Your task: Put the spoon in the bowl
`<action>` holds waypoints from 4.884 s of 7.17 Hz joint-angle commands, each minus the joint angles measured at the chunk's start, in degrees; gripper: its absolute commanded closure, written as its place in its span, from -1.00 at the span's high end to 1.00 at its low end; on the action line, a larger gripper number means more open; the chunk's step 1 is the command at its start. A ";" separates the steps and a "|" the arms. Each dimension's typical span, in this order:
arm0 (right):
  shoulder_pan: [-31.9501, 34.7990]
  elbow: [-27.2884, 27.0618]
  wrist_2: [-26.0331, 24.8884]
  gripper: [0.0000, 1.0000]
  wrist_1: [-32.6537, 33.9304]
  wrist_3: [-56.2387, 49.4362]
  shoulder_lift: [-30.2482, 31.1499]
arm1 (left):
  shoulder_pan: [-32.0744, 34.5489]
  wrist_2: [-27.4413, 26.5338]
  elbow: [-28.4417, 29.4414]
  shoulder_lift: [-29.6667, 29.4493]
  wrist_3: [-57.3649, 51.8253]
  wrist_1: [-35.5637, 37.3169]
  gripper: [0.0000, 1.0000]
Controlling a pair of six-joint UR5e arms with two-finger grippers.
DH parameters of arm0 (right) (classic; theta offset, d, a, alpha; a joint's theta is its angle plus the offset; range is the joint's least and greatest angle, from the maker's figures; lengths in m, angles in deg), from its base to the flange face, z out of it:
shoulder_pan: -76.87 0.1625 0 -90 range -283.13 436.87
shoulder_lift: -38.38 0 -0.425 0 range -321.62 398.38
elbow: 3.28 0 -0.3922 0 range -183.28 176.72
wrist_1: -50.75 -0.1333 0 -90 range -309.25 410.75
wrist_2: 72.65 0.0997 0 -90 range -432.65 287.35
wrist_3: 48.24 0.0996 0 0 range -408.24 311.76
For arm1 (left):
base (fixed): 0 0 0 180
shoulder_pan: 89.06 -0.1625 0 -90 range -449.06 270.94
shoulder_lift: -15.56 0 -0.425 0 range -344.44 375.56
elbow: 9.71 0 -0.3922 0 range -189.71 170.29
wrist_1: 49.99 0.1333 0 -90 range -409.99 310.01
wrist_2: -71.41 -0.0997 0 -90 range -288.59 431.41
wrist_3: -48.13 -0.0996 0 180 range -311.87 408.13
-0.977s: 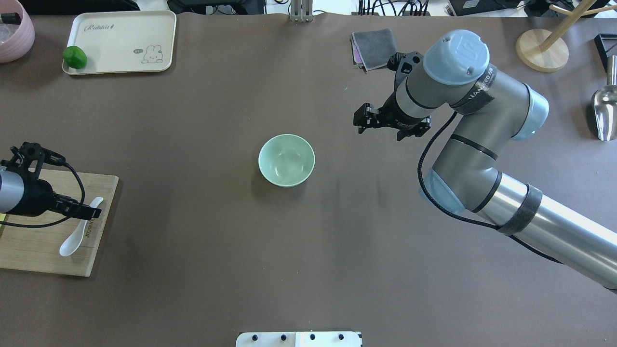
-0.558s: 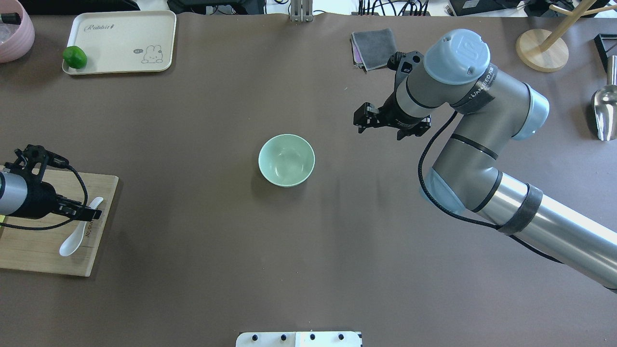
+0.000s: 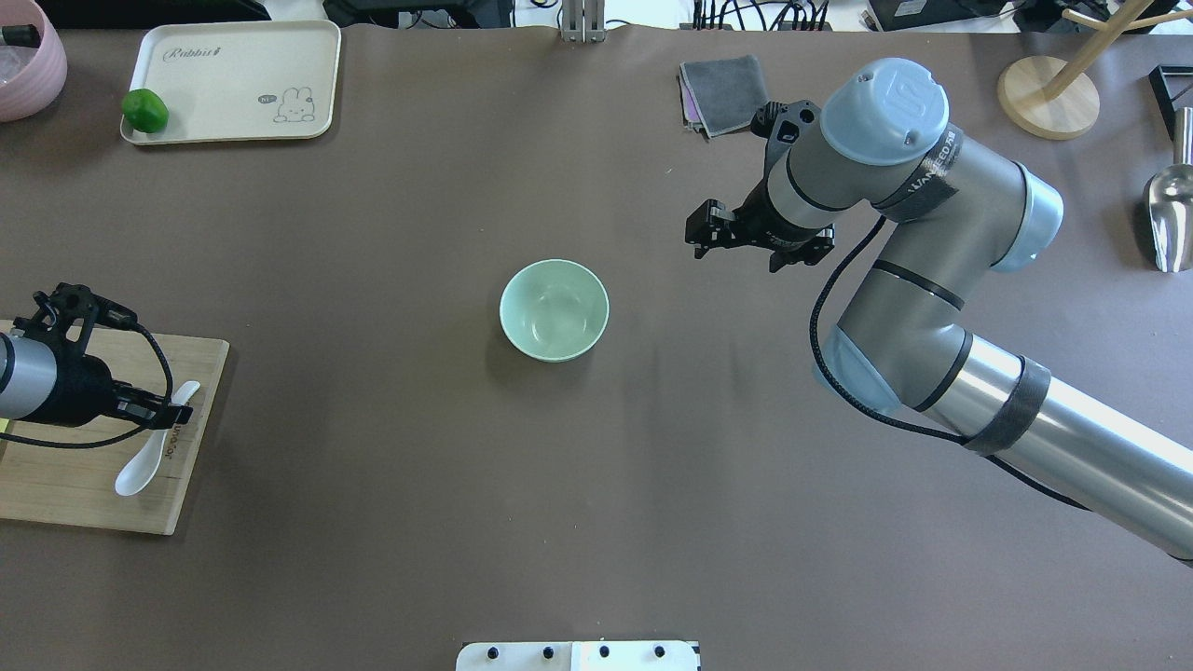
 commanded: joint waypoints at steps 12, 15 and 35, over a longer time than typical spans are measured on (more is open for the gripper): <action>0.28 -0.13 0.52 1.00 0.00 -0.01 -0.57 | 2.05 5.18 -4.58 -8.14 8.74 2.01 -1.00; 0.54 -0.39 0.79 1.00 0.00 -0.10 -0.13 | 1.97 4.84 -3.00 -30.16 23.68 11.91 -1.00; 27.22 -3.65 20.54 1.00 1.05 -39.32 21.99 | 12.82 6.29 9.53 -34.26 3.31 5.10 0.97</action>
